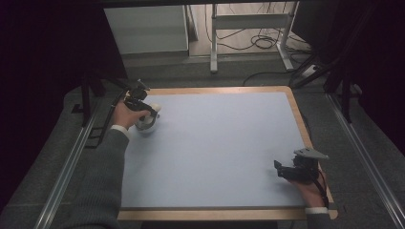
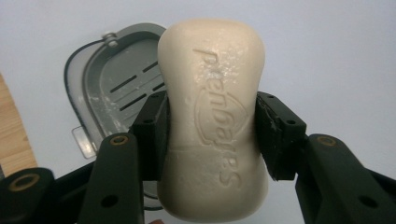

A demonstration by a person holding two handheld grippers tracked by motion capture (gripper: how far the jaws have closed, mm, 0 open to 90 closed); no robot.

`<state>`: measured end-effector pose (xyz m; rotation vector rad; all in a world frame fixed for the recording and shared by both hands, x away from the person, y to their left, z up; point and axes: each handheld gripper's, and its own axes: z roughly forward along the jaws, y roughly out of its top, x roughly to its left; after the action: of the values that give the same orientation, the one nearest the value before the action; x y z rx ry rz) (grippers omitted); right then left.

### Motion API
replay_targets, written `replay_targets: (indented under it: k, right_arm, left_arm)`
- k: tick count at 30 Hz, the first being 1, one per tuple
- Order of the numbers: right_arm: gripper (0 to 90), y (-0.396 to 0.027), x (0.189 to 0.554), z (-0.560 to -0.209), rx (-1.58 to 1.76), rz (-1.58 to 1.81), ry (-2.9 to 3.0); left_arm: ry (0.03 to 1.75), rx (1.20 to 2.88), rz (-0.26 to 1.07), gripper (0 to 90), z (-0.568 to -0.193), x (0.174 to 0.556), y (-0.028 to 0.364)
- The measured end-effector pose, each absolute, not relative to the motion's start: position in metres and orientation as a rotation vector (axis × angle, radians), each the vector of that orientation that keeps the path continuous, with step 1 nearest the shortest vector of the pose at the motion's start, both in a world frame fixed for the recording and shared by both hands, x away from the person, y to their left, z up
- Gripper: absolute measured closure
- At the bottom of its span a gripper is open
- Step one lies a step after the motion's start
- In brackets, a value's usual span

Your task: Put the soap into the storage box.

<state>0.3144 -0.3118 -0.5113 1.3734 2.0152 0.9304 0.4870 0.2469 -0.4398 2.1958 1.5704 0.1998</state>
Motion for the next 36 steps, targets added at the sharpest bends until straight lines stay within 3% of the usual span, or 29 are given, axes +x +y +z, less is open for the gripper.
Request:
replay_targets:
  k: [29,36]
  right_arm:
    - [7.2,-0.311,0.315,-0.513,1.371,0.924,2.019]
    - [7.1,-0.311,0.315,-0.514,1.372,0.917,2.024]
  left_arm:
    - [1.701,2.157,0.215,48.9,-0.468,0.493,0.255]
    - [1.646,2.129,0.228,39.0,-0.456,0.485,0.252]
